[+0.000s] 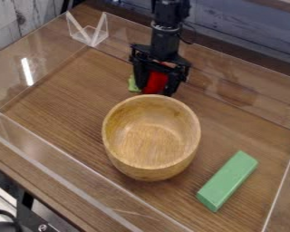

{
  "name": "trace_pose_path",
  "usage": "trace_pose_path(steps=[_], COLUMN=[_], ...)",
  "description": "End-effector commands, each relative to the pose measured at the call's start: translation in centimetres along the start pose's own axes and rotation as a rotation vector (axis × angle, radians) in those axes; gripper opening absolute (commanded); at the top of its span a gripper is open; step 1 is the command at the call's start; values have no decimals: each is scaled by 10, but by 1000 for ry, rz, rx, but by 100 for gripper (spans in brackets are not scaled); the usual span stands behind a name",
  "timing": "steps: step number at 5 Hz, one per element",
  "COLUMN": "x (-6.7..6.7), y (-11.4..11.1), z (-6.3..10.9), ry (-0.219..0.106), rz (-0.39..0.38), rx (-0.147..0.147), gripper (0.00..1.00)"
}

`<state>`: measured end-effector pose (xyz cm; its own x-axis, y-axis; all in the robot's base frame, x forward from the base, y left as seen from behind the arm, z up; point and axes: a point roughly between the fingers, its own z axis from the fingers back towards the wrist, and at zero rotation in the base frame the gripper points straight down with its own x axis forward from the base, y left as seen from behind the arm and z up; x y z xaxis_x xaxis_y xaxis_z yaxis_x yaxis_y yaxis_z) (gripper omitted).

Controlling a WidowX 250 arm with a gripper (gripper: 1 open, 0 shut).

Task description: Move the red object to the right side of the table

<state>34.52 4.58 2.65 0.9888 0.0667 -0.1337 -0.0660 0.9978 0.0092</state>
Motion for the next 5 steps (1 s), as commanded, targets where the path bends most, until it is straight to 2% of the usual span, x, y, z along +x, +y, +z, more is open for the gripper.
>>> trace_pose_path(steps=[1, 2, 3, 5], x=[10, 12, 12, 16], y=[1, -2, -2, -3], z=[18, 27, 29, 26], ry=[-66, -87, -88, -85], rz=[-7, -11, -10, -5], rx=[5, -1, -5, -7], gripper=[0, 0, 100, 100])
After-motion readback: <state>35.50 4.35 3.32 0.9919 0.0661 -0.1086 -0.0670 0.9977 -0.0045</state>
